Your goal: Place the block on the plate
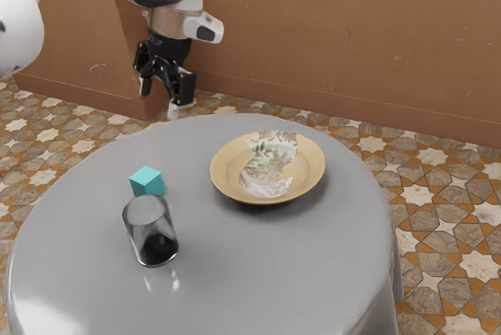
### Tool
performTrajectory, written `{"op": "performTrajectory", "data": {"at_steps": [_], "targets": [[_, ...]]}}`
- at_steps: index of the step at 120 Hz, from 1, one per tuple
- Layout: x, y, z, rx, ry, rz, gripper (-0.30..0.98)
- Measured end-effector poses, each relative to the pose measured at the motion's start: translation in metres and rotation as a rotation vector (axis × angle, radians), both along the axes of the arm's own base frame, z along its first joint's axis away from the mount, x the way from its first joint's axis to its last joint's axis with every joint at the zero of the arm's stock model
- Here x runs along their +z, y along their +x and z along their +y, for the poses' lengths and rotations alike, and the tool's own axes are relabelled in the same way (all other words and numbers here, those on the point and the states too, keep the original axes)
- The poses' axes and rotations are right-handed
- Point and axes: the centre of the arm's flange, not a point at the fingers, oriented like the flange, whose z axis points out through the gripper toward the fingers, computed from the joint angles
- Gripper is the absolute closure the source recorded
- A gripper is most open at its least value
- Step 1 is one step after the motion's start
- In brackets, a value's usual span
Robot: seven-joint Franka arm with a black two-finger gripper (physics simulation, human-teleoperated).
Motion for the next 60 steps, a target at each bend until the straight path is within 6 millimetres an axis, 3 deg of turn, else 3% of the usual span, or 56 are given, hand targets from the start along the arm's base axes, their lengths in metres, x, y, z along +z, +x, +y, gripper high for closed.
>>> {"op": "performTrajectory", "data": {"at_steps": [12,33,60], "targets": [[-0.017,0.025,0.009,-0.031,-0.002,-0.062,0.0],[-0.105,0.074,0.074,0.01,-0.004,-0.028,0.0],[-0.181,0.096,0.14,0.07,-0.054,0.001,0.0]]}}
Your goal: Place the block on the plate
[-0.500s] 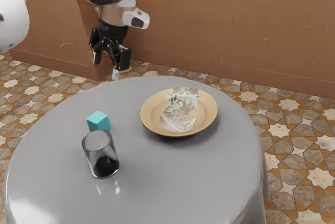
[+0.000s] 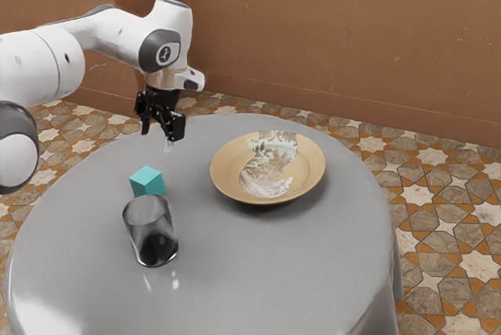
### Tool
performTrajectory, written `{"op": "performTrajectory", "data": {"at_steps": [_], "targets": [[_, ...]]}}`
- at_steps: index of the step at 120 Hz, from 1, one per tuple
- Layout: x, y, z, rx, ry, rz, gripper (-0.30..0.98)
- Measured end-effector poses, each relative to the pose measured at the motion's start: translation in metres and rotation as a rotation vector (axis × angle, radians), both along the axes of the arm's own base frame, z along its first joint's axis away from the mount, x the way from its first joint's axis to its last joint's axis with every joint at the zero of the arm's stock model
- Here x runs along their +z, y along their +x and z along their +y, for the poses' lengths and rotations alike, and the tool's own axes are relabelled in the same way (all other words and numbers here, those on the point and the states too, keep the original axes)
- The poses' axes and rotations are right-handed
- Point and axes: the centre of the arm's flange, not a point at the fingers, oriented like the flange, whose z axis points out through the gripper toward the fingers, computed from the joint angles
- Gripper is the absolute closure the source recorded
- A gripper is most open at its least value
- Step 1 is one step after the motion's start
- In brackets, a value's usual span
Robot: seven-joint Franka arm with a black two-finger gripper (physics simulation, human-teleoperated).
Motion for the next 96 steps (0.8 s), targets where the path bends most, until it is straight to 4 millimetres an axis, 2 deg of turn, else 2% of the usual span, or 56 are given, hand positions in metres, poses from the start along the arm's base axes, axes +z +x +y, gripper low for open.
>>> {"op": "performTrajectory", "data": {"at_steps": [17,32,40,48,57,96], "targets": [[-0.04,-0.009,0.028,0.036,-0.04,0.032,0.0],[-0.07,-0.015,0.037,0.053,-0.074,0.045,0.0],[-0.075,-0.013,0.041,0.06,-0.09,0.02,0.0],[-0.078,-0.011,0.055,0.081,-0.092,-0.01,0.0],[-0.091,-0.008,0.068,0.103,-0.105,-0.029,0.0],[-0.124,-0.005,0.1,0.144,-0.119,-0.075,0.0]]}}
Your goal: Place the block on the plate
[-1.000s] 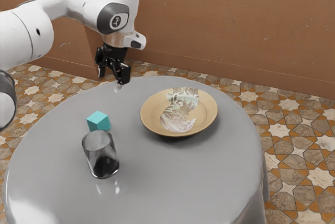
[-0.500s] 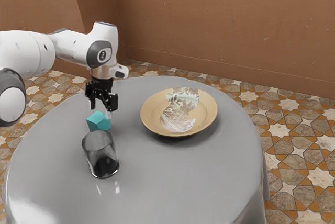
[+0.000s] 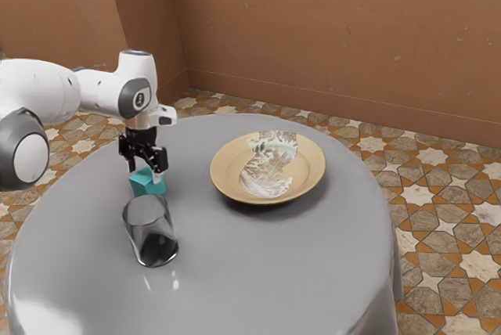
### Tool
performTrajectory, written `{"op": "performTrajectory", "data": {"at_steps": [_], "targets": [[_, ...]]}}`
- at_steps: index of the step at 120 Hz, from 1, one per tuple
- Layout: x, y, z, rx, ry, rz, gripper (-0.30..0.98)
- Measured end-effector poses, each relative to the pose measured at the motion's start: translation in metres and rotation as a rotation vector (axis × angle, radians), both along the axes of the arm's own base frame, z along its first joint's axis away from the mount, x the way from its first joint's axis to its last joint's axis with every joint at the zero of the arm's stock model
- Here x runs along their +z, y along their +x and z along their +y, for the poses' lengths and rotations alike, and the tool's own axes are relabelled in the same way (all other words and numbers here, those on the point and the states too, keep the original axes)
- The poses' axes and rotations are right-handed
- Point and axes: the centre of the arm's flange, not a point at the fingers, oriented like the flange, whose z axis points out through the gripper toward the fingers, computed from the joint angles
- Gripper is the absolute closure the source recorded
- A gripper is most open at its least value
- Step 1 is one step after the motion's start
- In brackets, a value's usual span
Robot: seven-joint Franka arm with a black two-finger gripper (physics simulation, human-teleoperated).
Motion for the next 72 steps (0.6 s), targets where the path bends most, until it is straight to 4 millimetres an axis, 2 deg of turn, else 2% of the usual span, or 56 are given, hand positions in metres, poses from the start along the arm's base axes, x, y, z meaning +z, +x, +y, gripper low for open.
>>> {"op": "performTrajectory", "data": {"at_steps": [21,40,72], "targets": [[-0.022,0.001,0.003,0.005,-0.014,0.0,0.0],[-0.031,0.0,0.009,0.023,-0.03,-0.004,0.0],[-0.036,-0.002,0.008,0.052,-0.069,-0.011,0.17]]}}
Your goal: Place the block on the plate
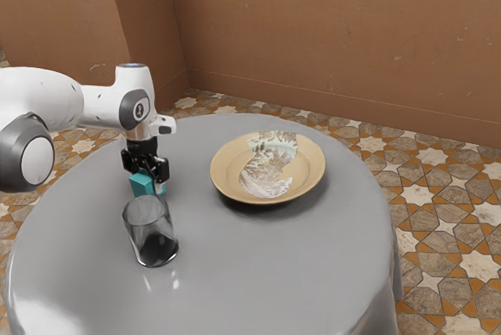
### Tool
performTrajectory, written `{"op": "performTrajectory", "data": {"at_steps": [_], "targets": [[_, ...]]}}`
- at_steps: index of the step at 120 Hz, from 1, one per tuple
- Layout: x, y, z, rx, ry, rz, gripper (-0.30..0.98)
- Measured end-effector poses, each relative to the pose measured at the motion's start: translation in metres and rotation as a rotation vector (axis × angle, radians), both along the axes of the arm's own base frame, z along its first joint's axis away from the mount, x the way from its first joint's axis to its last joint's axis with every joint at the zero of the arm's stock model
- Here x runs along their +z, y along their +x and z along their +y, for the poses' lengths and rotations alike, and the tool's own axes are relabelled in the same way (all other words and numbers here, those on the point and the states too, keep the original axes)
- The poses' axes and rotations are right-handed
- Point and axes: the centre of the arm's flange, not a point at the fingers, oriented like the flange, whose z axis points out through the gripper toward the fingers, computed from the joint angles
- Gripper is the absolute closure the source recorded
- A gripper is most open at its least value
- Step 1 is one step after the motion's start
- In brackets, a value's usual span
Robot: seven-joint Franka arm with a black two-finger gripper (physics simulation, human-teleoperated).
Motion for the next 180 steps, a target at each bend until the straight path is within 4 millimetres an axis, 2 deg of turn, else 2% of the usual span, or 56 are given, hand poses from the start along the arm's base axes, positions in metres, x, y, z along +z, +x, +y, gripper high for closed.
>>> {"op": "performTrajectory", "data": {"at_steps": [18,41,50,65,76,84,93,122,139,157,180], "targets": [[0.0,0.0,0.0,0.002,-0.002,-0.002,0.25],[-0.001,0.0,0.0,0.004,0.0,-0.002,0.23],[0.007,-0.001,0.0,0.005,0.001,-0.009,0.28],[0.02,-0.003,0.002,0.008,0.009,-0.018,0.28],[0.037,-0.005,-0.006,-0.001,0.012,-0.031,0.29],[0.054,-0.003,-0.02,-0.022,0.015,-0.051,0.3],[0.072,0.001,-0.046,-0.057,0.018,-0.073,0.3],[0.097,0.029,-0.119,-0.153,0.021,-0.142,0.3],[0.105,0.052,-0.163,-0.203,0.015,-0.192,0.3],[0.11,0.065,-0.21,-0.253,-0.012,-0.227,0.3],[0.1,0.073,-0.26,-0.304,-0.034,-0.243,0.31]]}}
